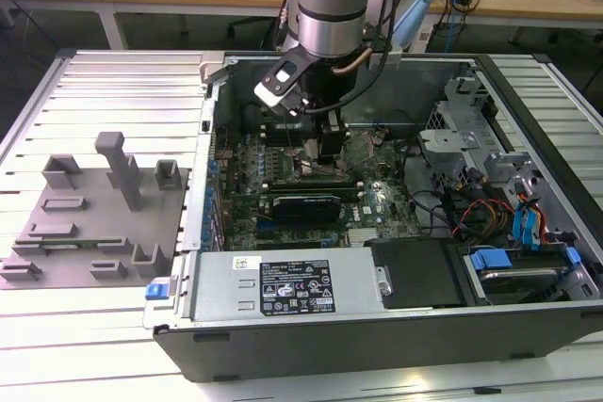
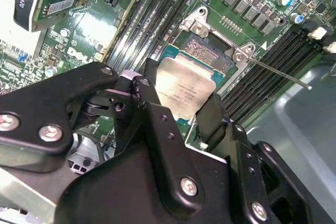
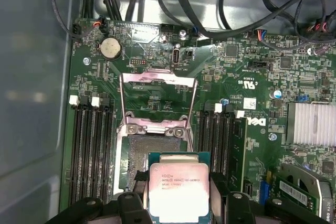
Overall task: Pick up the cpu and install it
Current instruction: 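Place the cpu into insertion slot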
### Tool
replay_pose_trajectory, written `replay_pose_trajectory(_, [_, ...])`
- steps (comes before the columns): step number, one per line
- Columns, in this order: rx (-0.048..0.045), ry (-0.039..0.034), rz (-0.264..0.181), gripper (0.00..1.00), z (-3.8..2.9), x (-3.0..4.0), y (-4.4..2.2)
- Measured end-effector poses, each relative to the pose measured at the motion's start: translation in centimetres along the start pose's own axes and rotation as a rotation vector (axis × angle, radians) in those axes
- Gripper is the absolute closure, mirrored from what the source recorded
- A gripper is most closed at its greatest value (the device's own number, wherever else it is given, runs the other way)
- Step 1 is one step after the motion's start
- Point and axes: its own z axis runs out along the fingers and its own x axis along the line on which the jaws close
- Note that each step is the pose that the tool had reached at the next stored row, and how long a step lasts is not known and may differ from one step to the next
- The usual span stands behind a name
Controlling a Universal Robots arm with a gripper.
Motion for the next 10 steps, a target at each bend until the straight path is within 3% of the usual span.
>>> replay_pose_trajectory(10, [0.0000, 0.0000, 0.000, 0.45, 0.78, 0.03, -0.03])
